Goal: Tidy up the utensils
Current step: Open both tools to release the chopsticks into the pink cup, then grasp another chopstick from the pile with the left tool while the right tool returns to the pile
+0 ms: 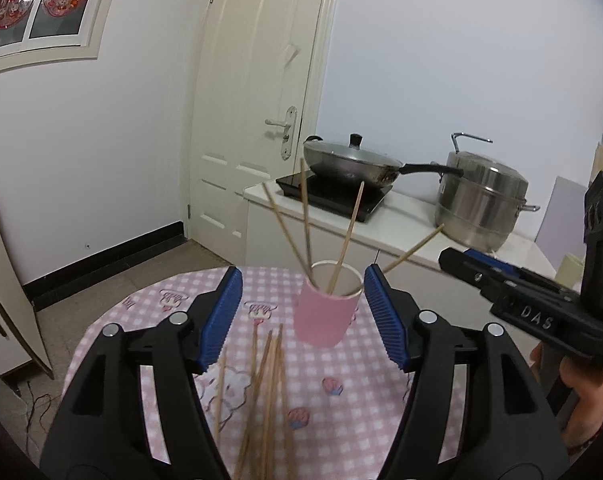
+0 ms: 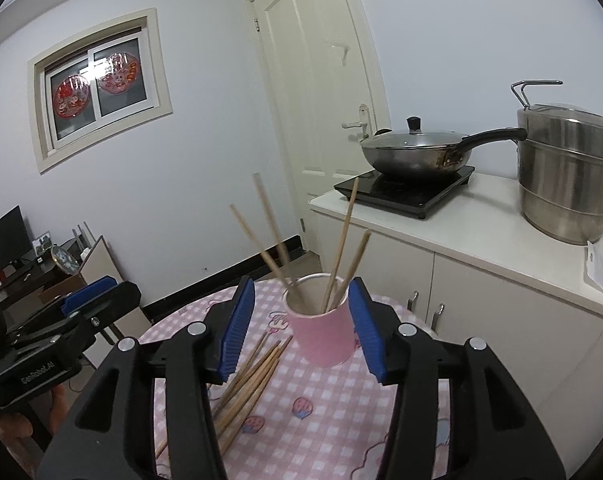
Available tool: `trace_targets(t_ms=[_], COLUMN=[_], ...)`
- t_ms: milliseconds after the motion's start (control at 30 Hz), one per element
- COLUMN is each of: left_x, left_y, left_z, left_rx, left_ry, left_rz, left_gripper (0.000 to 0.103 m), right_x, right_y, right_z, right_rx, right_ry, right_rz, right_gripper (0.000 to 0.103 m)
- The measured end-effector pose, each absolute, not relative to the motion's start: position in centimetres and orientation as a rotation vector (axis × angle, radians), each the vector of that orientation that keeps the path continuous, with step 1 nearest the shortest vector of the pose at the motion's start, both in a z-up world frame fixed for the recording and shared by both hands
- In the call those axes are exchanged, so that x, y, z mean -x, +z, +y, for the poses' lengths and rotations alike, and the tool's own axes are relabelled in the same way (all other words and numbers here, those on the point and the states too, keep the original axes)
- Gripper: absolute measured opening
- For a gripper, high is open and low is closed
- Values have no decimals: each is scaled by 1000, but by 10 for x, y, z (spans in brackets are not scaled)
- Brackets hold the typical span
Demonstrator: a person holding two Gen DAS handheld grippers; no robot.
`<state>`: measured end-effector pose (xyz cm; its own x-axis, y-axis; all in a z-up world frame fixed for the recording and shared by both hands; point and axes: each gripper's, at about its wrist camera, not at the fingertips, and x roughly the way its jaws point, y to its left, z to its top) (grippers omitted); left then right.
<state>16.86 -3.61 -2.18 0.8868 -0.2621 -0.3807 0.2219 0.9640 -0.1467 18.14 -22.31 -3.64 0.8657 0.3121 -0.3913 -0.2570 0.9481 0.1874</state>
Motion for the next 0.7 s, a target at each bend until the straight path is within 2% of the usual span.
trace_targets(t_ms=[400, 700], left_x=[-149, -167], left_y=[-43, -78], left_z=[10, 31], left_rx=[98, 105], left_ry=[-218, -210], left_rz=[493, 635], left_gripper=[67, 67], right_x=[-165, -182], right_y=[-57, -87], right_z=[-184, -160], right_rx=[-98, -81], right_ry=[346, 354], right_rz=[484, 569], right_gripper=[48, 48])
